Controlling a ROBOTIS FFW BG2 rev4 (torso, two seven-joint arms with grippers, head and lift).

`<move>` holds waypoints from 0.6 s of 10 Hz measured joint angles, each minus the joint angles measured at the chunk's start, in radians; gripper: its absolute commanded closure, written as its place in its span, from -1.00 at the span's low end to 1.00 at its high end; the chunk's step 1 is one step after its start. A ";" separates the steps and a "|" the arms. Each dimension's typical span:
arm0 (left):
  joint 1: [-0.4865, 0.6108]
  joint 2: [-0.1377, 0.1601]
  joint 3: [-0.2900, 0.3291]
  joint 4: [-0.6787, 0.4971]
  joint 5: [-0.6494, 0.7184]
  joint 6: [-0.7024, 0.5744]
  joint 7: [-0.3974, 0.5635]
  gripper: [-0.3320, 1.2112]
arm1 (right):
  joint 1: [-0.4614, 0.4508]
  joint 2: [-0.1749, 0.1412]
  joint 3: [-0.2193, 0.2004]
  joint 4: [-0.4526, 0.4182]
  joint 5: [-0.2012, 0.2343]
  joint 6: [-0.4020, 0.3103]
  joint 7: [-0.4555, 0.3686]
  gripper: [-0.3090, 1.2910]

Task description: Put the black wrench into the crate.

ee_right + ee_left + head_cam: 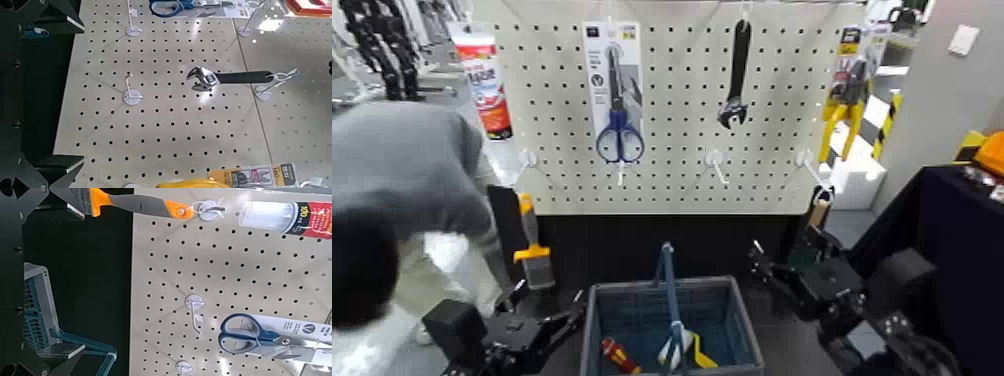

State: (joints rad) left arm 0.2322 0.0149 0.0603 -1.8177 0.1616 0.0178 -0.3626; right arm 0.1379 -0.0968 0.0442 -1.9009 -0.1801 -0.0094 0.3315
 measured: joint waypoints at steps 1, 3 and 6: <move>-0.001 0.000 -0.001 0.000 0.000 0.001 0.000 -0.39 | -0.024 0.000 -0.006 0.001 -0.004 0.014 0.020 -0.42; -0.003 0.000 -0.004 0.000 0.000 0.003 0.000 -0.39 | -0.082 0.000 -0.018 0.009 -0.012 0.035 0.069 -0.42; -0.011 0.003 -0.010 0.003 0.000 0.007 -0.001 -0.39 | -0.178 0.000 -0.028 0.039 -0.037 0.071 0.132 -0.41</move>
State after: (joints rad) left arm 0.2210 0.0181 0.0503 -1.8148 0.1616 0.0244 -0.3635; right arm -0.0396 -0.0966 0.0158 -1.8617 -0.2171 0.0612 0.4635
